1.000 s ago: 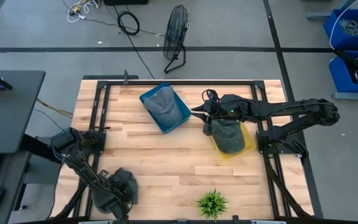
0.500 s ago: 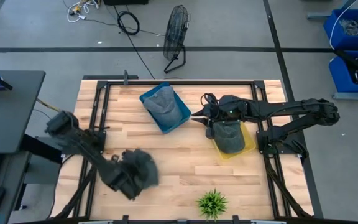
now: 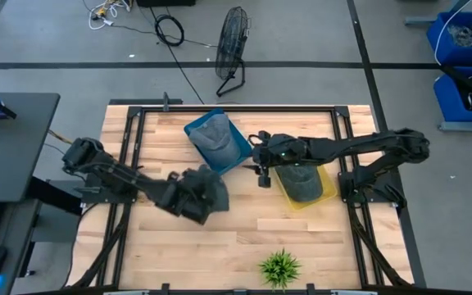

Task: Pick & Place hat
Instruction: Put the black cap into the yellow bin

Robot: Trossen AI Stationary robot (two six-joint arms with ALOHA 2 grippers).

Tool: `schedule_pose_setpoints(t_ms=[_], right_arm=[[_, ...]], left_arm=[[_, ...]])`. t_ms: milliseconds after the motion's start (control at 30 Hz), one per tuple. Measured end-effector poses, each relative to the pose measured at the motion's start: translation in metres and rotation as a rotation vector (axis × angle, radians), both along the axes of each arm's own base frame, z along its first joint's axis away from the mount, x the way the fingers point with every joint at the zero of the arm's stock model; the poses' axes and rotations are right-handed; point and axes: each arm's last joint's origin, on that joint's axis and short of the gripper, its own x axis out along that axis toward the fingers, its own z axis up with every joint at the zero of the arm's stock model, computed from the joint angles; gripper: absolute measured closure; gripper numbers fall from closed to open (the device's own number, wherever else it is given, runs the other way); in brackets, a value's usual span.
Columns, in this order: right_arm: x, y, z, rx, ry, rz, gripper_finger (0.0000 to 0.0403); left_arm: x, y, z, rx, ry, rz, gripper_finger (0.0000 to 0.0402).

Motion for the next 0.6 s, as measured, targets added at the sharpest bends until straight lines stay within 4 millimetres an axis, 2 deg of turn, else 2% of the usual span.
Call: schedule_pose_setpoints(t_ms=[133, 267, 433, 600], right_arm=[[0.012, 0.000, -0.011, 0.039, -0.020, -0.003, 0.0197], [0.019, -0.002, -0.023, 0.176, -0.006, -0.055, 0.0174], [0.023, -0.009, -0.036, 0.368, 0.017, -0.196, 0.0172], [0.026, -0.018, -0.048, 0.425, 0.047, -0.268, 0.0184]], left_arm=[[0.015, 0.019, 0.005, 0.053, -0.023, -0.047, 0.0369], [0.030, 0.033, 0.010, 0.102, -0.048, -0.113, 0.0368], [0.046, 0.047, 0.018, 0.175, -0.101, -0.185, 0.0368], [0.057, 0.052, 0.027, 0.247, -0.157, -0.252, 0.0368]])
